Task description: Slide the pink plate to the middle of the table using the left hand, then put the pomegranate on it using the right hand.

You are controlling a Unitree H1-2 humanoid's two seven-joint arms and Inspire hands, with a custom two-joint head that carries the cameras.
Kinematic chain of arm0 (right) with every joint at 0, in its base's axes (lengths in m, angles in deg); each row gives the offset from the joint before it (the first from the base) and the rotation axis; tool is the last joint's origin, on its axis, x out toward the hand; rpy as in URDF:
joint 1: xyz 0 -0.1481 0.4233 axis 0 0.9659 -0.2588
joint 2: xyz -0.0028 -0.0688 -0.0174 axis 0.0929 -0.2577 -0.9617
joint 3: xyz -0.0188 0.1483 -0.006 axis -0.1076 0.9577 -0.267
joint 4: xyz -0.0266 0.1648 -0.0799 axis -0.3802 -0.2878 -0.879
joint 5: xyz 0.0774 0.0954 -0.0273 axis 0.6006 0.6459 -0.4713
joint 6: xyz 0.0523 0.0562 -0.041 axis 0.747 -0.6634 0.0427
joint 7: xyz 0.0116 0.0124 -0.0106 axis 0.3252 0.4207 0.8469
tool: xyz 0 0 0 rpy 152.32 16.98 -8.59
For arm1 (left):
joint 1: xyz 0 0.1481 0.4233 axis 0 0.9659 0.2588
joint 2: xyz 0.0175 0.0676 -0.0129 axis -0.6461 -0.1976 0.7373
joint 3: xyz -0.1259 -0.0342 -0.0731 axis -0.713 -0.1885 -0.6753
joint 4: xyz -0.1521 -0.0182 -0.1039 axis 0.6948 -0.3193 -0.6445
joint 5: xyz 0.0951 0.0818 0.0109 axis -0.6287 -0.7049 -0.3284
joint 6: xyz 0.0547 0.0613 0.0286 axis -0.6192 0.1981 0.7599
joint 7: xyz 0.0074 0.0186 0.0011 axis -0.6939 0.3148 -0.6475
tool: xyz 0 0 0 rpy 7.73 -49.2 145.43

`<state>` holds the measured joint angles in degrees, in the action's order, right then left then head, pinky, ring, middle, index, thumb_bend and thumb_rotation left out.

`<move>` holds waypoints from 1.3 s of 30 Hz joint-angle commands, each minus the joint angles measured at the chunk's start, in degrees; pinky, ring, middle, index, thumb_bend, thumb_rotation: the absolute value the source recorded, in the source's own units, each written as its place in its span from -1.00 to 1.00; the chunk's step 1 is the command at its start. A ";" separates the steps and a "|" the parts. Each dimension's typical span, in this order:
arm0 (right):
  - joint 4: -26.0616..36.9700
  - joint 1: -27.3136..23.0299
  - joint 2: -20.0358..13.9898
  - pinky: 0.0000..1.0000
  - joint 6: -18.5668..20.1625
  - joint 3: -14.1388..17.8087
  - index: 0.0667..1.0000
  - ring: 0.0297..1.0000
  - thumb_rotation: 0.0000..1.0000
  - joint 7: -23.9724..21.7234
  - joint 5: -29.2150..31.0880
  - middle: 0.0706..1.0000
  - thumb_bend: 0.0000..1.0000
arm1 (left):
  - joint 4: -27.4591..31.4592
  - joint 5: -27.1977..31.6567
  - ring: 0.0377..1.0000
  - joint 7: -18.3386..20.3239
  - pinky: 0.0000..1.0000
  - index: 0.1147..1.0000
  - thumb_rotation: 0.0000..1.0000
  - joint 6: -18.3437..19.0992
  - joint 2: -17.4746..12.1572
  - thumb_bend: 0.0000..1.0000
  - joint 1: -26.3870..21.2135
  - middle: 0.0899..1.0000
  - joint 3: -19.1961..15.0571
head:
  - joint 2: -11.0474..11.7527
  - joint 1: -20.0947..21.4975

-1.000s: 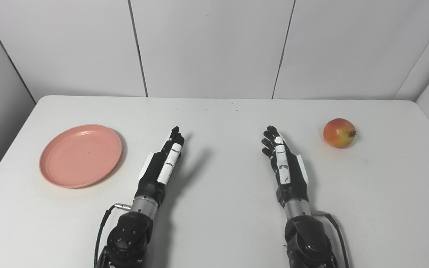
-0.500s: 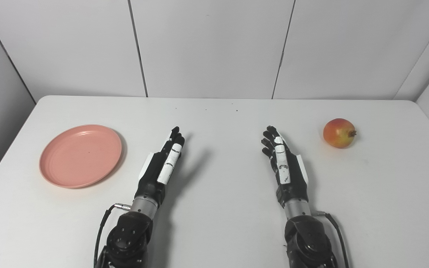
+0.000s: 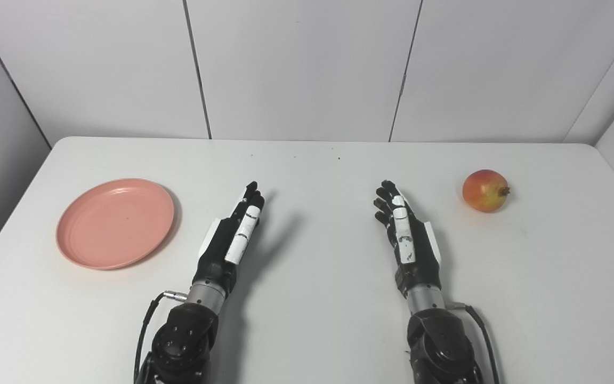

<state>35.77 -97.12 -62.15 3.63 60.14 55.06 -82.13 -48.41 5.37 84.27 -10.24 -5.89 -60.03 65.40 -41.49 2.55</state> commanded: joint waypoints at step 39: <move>-3.37 -0.75 -4.48 0.84 -3.42 3.33 0.77 0.78 0.98 -4.11 4.80 0.78 0.06 | -7.26 -3.90 0.99 -4.11 0.93 1.00 1.00 -7.01 4.44 0.20 -2.66 1.00 4.09 | 7.65 -20.12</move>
<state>33.35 -98.05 -65.64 1.65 62.36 50.66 -77.39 -55.54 1.46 79.69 -17.07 -2.66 -61.38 68.50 -33.84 -17.49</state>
